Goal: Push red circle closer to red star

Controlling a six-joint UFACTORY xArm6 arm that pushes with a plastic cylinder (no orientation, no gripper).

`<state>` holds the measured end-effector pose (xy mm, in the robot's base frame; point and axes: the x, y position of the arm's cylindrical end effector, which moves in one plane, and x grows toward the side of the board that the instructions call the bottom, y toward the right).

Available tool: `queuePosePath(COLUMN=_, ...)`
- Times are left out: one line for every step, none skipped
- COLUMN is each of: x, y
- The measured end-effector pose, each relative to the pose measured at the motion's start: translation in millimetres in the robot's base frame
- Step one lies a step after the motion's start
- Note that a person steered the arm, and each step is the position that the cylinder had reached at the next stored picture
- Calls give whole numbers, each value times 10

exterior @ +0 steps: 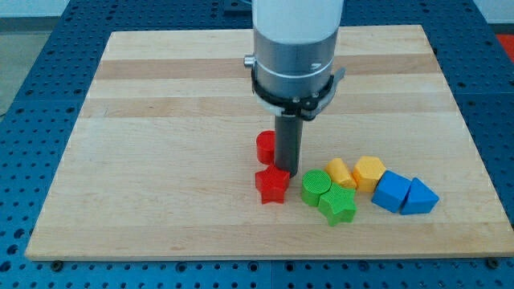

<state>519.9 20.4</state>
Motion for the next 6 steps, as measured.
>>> queuePosePath(x=308, y=-78)
queuePosePath(x=337, y=-392)
queuePosePath(x=-389, y=19)
queuePosePath(x=-910, y=197)
queuePosePath(x=-1251, y=138)
queuePosePath(x=-601, y=-245)
